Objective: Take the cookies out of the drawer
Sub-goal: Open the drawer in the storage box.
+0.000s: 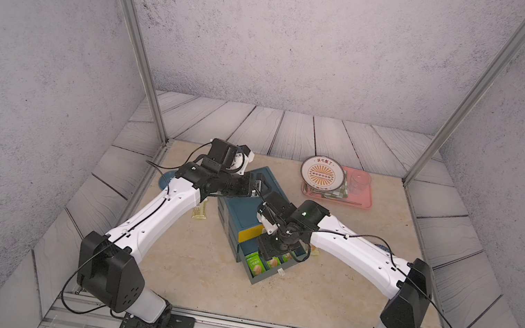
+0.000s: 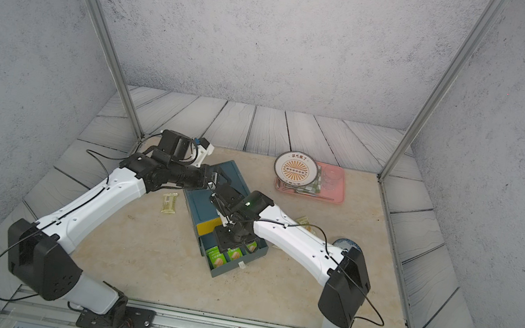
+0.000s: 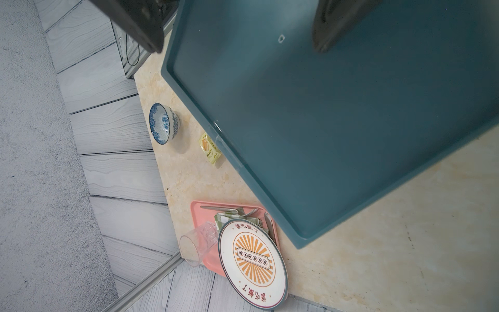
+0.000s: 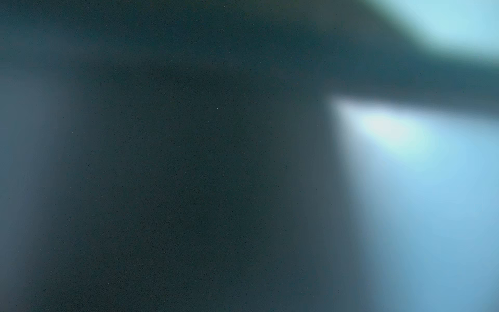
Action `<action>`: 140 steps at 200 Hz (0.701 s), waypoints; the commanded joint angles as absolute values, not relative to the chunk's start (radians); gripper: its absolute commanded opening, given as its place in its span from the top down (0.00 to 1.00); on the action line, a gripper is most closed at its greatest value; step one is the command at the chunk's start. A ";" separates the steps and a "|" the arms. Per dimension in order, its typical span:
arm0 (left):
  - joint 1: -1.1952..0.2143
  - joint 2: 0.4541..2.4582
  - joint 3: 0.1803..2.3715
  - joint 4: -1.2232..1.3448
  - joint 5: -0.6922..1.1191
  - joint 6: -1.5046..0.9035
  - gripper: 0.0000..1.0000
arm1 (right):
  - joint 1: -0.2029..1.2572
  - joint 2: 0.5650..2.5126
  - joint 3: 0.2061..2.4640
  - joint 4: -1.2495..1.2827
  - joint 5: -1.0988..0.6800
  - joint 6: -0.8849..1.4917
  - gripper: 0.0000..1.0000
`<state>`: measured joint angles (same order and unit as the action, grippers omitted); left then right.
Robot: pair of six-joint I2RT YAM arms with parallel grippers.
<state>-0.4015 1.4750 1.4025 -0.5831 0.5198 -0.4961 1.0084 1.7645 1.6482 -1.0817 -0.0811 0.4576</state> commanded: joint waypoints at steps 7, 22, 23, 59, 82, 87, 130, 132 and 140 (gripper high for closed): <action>-0.400 1.476 1.375 -0.586 0.504 -0.479 0.08 | 1.011 1.723 1.573 -1.140 -0.111 0.499 0.42; -0.400 1.481 1.370 -0.580 0.504 -0.477 0.08 | 1.011 1.689 1.542 -1.111 -0.107 0.525 0.43; -0.400 1.482 1.370 -0.580 0.504 -0.479 0.08 | 1.012 1.687 1.541 -1.110 -0.106 0.526 0.43; -0.399 1.495 1.371 -0.578 0.504 -0.476 0.08 | 1.024 1.606 1.497 -1.035 -0.073 0.571 0.43; -0.399 1.503 1.372 -0.582 0.503 -0.469 0.08 | 1.023 1.596 1.480 -1.011 -0.069 0.570 0.43; -0.399 1.503 1.371 -0.583 0.503 -0.468 0.08 | 1.023 1.603 1.481 -1.013 -0.071 0.566 0.43; -0.399 1.505 1.362 -0.586 0.499 -0.460 0.08 | 1.029 1.625 1.434 -0.972 -0.097 0.574 0.43; -0.399 1.506 1.362 -0.586 0.499 -0.459 0.08 | 1.029 1.625 1.432 -0.971 -0.097 0.575 0.43; -0.399 1.507 1.361 -0.588 0.498 -0.459 0.08 | 1.030 1.627 1.426 -0.968 -0.098 0.576 0.43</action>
